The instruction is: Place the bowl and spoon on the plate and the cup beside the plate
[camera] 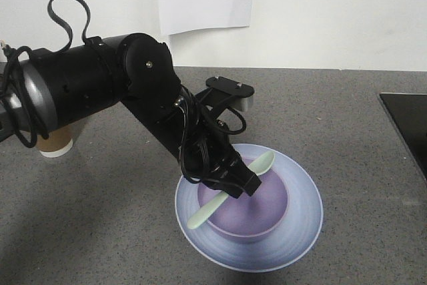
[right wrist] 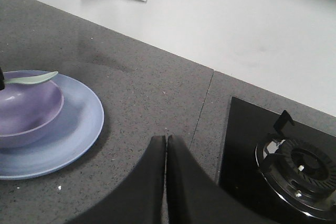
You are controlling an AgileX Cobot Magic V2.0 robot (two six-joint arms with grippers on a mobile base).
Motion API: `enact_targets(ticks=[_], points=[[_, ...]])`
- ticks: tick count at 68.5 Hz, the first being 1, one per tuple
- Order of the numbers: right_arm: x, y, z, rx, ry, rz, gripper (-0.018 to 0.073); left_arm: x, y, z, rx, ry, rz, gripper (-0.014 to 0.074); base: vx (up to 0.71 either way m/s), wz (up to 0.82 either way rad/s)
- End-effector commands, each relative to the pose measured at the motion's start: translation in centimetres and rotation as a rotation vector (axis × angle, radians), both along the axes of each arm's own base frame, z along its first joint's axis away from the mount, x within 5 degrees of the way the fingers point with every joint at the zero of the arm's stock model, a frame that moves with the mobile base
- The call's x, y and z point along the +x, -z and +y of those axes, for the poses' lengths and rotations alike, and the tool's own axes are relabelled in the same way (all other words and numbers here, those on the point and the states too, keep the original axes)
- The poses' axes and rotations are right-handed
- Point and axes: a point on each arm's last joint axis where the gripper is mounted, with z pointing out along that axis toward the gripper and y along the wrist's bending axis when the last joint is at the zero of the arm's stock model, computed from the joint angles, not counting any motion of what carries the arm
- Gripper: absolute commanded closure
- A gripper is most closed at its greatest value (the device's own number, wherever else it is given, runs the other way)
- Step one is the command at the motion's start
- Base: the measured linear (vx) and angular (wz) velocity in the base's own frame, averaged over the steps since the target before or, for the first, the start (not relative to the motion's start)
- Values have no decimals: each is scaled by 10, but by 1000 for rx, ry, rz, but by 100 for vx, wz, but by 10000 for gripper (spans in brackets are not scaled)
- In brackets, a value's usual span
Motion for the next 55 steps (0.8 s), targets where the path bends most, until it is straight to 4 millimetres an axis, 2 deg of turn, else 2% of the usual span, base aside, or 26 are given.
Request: enact_targets(ticks=[1, 16, 42, 55], points=[[3, -12, 0, 9, 3, -76, 566, -6, -27, 1, -78, -13, -49, 586, 0, 0], [3, -12, 0, 33, 9, -72, 563, -7, -27, 1, -74, -9, -43, 507, 0, 0], [3, -12, 0, 35, 9, -71, 562, -7, -28, 1, -73, -7, -42, 186, 0, 0], [3, -12, 0, 35, 9, -71, 562, -11, -35, 4, -76, -5, -39, 176, 0, 0]])
